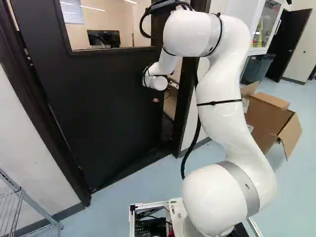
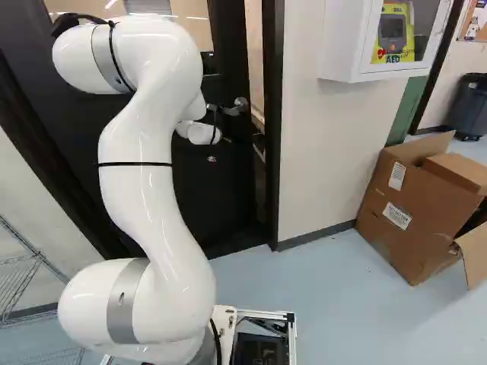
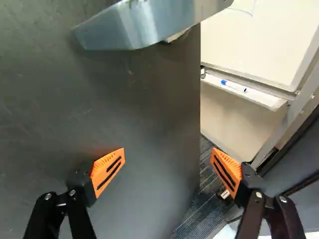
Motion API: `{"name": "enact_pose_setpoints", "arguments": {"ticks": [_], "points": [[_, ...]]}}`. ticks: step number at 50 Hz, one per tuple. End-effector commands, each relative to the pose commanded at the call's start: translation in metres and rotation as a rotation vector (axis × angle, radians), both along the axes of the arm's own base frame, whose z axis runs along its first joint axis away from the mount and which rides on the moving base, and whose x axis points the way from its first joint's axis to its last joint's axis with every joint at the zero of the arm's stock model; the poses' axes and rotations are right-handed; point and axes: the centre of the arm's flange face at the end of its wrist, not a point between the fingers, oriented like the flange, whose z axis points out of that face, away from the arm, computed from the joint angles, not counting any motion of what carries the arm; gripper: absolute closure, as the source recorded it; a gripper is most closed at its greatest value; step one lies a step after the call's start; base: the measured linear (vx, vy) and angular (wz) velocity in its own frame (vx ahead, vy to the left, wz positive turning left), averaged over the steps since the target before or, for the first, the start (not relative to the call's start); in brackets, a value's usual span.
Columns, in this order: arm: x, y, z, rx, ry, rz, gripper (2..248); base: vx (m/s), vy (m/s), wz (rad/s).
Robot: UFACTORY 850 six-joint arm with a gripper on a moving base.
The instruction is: Open the door and move inside
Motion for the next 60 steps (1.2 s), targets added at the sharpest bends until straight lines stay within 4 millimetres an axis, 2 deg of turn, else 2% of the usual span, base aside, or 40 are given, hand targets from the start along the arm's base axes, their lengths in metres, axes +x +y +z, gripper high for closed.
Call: {"name": "enact_pose_setpoints", "arguments": {"ticks": [49,60], "points": [[0.004,0.095,-0.002,-0.181,-0.042,0.39,3,0.0,0.0,0.0],[0.011,0.118,-0.005,-0.23,-0.06,0.485,3,0.0,0.0,0.0]]}}
